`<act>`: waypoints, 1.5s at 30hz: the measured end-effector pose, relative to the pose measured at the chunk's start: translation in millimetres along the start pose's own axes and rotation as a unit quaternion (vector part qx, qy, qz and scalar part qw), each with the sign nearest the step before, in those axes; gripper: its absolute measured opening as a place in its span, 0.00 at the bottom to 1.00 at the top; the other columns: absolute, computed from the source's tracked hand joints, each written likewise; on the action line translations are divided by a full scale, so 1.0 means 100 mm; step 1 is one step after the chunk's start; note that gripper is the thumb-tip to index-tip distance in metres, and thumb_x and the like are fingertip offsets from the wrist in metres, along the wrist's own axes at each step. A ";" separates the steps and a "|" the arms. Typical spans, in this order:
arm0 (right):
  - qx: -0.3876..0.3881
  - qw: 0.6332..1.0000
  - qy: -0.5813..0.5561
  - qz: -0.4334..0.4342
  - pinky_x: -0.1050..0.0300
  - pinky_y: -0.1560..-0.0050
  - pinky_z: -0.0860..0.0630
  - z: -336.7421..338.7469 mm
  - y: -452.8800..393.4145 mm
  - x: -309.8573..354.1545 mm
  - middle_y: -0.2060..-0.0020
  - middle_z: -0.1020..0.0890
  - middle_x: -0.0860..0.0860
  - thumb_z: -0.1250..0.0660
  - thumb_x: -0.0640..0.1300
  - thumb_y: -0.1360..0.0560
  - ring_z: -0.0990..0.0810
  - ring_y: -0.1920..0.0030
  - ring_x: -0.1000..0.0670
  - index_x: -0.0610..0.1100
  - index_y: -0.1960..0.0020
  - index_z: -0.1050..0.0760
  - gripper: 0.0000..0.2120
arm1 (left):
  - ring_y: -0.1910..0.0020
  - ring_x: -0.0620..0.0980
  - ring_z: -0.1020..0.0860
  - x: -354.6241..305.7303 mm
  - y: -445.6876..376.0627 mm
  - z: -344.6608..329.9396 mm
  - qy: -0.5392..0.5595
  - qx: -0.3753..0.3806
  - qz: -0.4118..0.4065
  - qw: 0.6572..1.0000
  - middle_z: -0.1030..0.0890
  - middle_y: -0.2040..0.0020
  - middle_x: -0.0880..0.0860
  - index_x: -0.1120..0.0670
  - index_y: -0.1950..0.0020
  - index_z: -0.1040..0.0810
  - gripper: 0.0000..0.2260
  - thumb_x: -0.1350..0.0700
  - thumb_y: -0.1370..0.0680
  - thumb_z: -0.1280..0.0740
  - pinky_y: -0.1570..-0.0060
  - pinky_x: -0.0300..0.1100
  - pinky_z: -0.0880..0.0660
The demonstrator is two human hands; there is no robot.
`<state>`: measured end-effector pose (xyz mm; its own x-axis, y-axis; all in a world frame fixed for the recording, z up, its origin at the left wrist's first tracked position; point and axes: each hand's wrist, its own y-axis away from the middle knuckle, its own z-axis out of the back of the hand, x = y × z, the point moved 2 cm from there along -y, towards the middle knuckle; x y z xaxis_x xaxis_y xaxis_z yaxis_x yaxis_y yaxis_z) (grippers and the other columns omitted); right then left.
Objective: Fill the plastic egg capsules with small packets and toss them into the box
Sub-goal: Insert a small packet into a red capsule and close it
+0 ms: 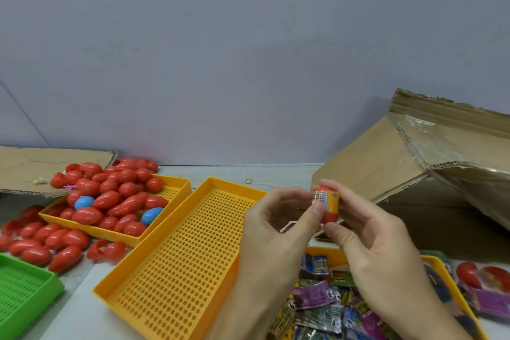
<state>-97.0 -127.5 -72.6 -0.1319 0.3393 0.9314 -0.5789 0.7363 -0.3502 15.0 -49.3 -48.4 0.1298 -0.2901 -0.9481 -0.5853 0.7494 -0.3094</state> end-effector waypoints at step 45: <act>-0.070 0.977 0.203 0.014 0.64 0.56 0.23 -0.04 -0.02 0.13 0.52 0.25 0.65 0.35 0.47 0.22 0.25 0.47 0.61 0.70 0.45 0.30 0.16 | 0.65 0.53 0.15 -0.17 -0.12 0.02 0.032 -0.129 0.115 0.984 0.17 0.55 0.60 0.57 0.52 0.22 0.10 0.61 0.29 0.24 0.65 0.40 0.22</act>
<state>-94.4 -122.6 -60.0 0.1994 0.5437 0.8153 -0.4599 0.7866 -0.4121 21.7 -51.7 -28.4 -0.0766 -0.1738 -0.9818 -0.7782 0.6260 -0.0501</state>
